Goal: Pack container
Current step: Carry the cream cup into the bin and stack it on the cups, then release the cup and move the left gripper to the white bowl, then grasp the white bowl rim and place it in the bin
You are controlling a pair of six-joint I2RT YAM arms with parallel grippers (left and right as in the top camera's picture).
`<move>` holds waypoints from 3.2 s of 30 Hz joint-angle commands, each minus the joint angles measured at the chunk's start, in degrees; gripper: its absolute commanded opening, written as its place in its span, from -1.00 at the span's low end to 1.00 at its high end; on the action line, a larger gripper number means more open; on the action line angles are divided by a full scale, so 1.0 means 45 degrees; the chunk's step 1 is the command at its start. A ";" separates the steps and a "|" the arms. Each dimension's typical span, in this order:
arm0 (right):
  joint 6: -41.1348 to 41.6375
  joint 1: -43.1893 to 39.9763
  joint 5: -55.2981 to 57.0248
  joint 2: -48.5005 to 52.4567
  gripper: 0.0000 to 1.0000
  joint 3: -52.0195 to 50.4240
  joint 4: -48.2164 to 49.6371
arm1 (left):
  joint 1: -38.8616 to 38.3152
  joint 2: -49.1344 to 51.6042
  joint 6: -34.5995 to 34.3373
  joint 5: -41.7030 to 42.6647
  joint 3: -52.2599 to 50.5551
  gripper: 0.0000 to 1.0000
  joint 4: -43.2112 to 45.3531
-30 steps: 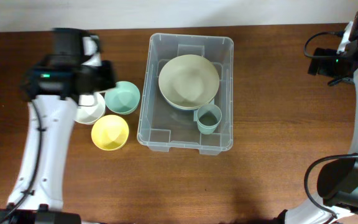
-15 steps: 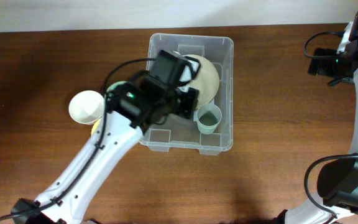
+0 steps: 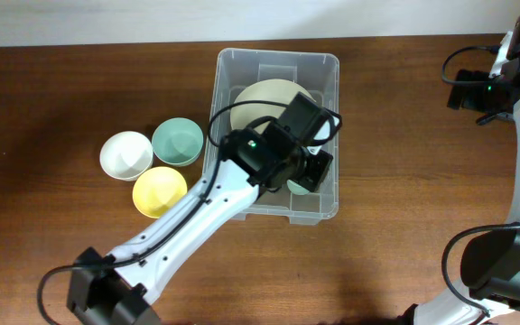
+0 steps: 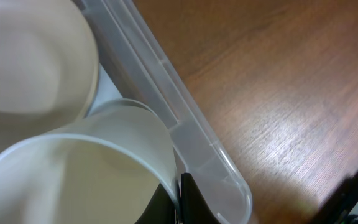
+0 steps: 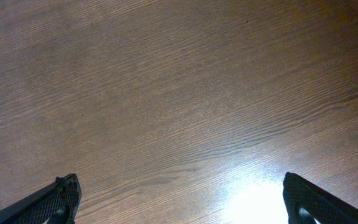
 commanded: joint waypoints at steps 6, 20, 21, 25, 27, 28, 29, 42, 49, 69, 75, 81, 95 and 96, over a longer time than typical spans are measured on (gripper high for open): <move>0.0131 -0.0068 -0.0068 -0.0165 0.98 0.0185 -0.0005 | -0.0146 0.0126 0.0447 -0.0301 0.0078 -0.86 0.0204; 0.0131 -0.0068 -0.0068 -0.0165 0.98 0.0185 -0.0005 | -0.0087 0.0087 0.0442 -0.2540 0.0199 -0.55 0.0408; 0.0131 -0.0068 -0.0068 -0.0165 0.97 0.0185 0.0000 | 0.0010 0.0058 0.0437 -0.3502 0.0359 -0.55 0.0253; 0.0131 -0.0068 -0.0068 -0.0165 0.98 0.0185 -0.0005 | 0.1297 -0.0359 -0.0214 -0.6513 0.1438 -0.47 -0.0913; 0.0131 -0.0068 -0.0068 -0.0165 0.98 0.0185 0.0000 | 0.2137 -0.0588 -0.0374 -0.6528 0.1758 -0.42 -0.1341; 0.0131 -0.0068 -0.0073 -0.0165 0.98 0.0185 -0.0005 | 0.2584 -0.0709 -0.0481 -0.6528 0.1821 -0.40 -0.1491; 0.0131 -0.0068 -0.0068 -0.0165 0.98 0.0185 -0.0005 | 0.3089 -0.0850 -0.0622 -0.6528 0.1821 -0.38 -0.1613; 0.0131 -0.0068 -0.0073 -0.0165 0.98 0.0185 -0.0005 | 0.9457 -0.0685 -0.1457 -0.3837 0.1530 0.61 -0.3249; 0.0131 -0.0068 -0.0068 -0.0165 0.98 0.0185 0.0000 | 1.1429 0.0015 -0.1783 -0.2545 0.0165 0.62 -0.2579; 0.0131 -0.0068 -0.0068 -0.0165 0.98 0.0185 0.0000 | 1.2813 0.3011 -0.3599 -0.1681 -0.1972 0.61 0.0471; 0.0131 -0.0068 -0.0073 -0.0165 0.98 0.0185 -0.0005 | 1.2871 0.4090 -0.3643 -0.1613 -0.1972 0.59 0.0690; 0.0131 -0.0068 -0.0068 -0.0165 0.98 0.0185 -0.0005 | 1.2896 0.4206 -0.3633 -0.1617 -0.1972 -0.41 0.0738; 0.0131 -0.0068 -0.0068 -0.0165 0.98 0.0185 0.0000 | 1.4508 0.2788 -0.3560 -0.1452 -0.1389 -0.99 -0.0243; 0.0131 -0.0068 -0.0068 -0.0165 0.98 0.0185 -0.0005 | 1.4571 0.2385 -0.3230 -0.1239 -0.1331 -0.99 -0.0316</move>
